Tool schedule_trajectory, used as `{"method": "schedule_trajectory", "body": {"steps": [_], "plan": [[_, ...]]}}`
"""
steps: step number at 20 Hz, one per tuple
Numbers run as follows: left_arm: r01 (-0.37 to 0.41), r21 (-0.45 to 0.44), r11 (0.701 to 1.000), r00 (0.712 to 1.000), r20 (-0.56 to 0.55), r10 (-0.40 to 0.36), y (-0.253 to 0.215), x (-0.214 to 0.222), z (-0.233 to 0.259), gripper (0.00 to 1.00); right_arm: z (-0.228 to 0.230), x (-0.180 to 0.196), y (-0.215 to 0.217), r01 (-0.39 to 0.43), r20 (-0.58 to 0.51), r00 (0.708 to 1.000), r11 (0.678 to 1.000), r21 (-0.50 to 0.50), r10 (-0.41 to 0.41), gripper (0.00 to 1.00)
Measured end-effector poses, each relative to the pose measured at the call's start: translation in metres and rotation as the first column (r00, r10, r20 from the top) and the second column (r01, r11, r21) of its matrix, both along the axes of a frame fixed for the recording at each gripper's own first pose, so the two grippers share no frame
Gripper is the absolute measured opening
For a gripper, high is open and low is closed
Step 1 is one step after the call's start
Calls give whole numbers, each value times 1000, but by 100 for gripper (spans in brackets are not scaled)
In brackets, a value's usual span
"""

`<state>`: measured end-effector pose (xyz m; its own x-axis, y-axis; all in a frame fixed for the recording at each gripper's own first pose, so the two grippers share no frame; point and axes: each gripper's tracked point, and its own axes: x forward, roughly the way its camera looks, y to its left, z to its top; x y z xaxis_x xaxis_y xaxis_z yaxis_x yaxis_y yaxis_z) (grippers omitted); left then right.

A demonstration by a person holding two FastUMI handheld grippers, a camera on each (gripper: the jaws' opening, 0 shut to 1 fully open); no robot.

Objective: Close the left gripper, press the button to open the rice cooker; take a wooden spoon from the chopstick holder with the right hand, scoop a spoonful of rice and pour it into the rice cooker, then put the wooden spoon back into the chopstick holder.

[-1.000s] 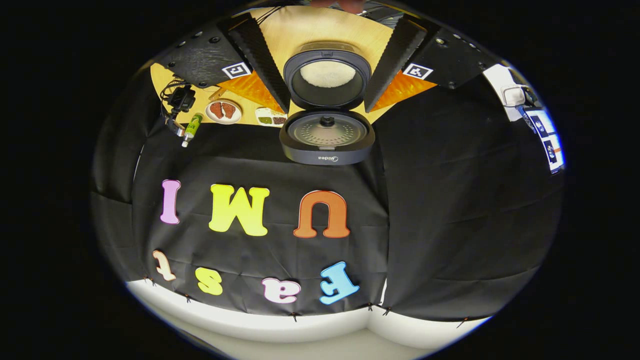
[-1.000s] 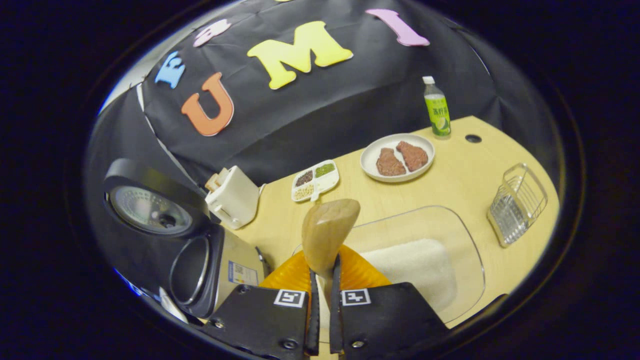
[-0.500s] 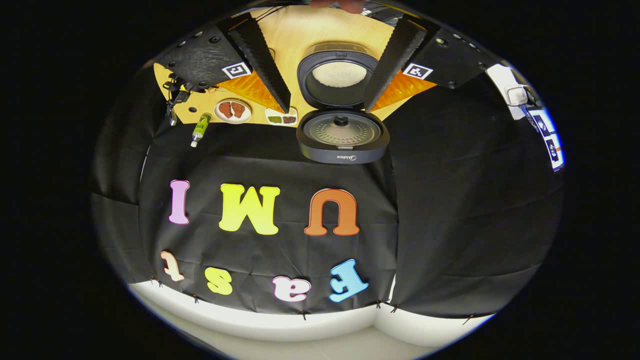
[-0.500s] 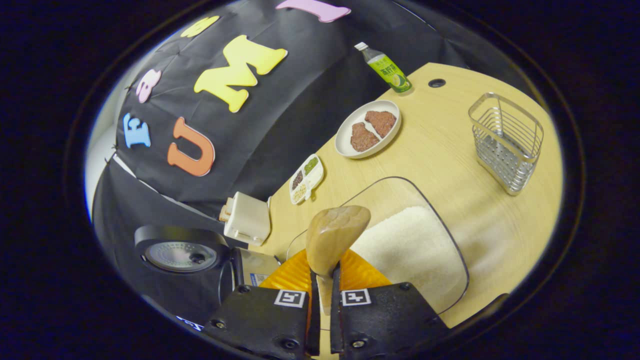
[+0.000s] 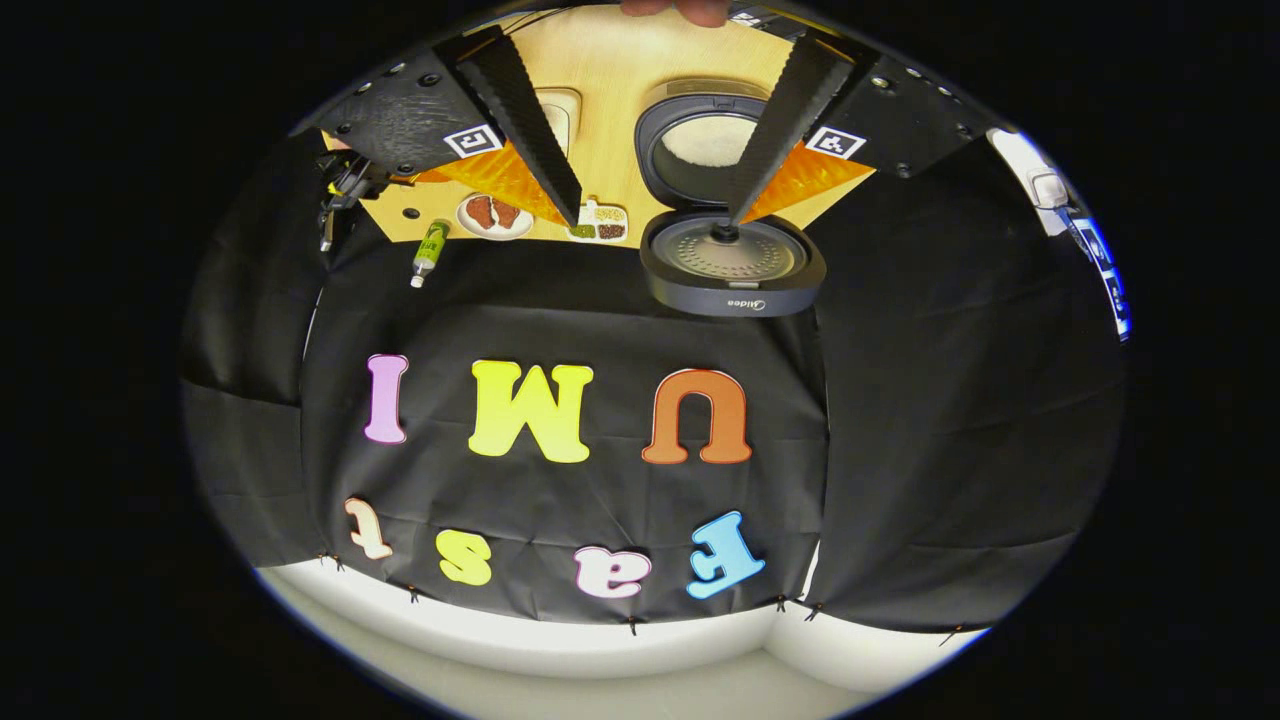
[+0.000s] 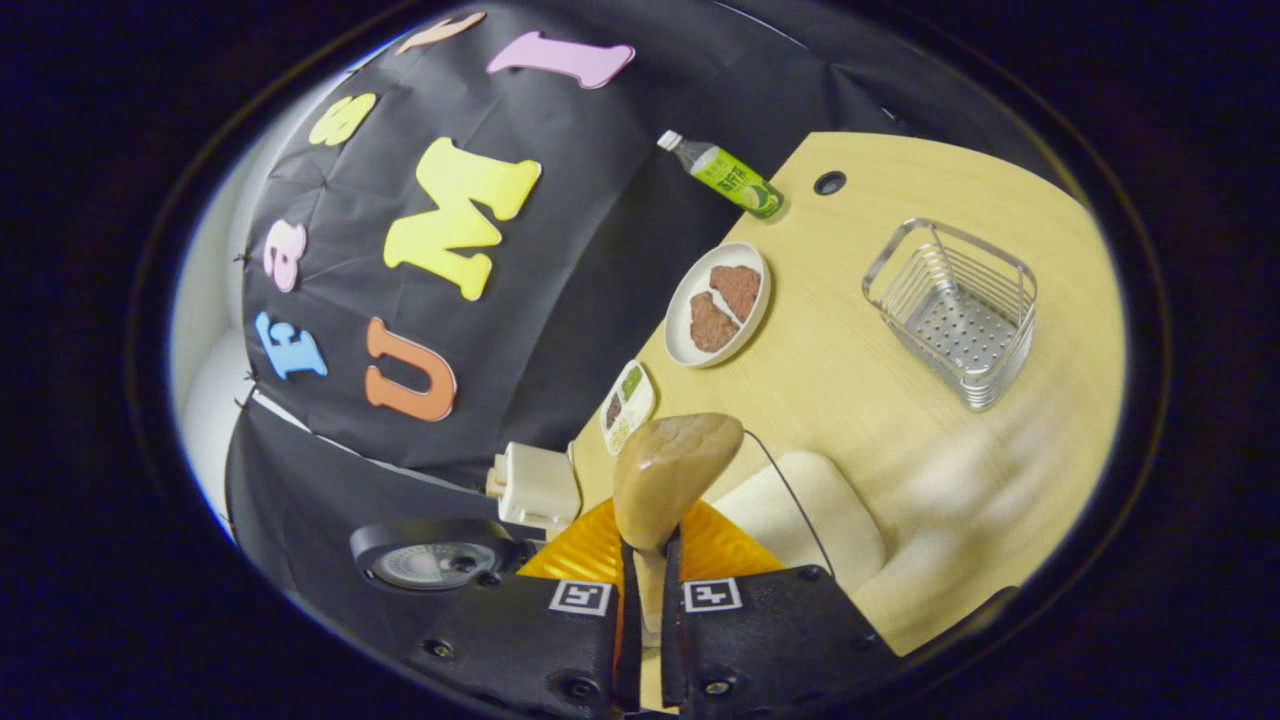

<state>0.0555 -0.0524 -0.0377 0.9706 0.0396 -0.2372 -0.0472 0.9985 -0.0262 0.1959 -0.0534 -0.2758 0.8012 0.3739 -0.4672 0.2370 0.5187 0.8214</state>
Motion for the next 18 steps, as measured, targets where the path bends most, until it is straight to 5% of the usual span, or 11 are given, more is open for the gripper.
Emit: {"method": "schedule_trajectory", "body": {"steps": [7,14,18], "plan": [[-50,-12,999,998,38,51,15,-1,6,95,72,-7,25,-57,51,997,996,74,53,13],[-129,-30,991,990,58,130,54,-26,12,95,131,1,128,-225,118,971,963,150,208,13],[-183,-25,983,981,55,184,80,-46,13,95,139,7,188,-308,135,946,945,107,293,13]]}}
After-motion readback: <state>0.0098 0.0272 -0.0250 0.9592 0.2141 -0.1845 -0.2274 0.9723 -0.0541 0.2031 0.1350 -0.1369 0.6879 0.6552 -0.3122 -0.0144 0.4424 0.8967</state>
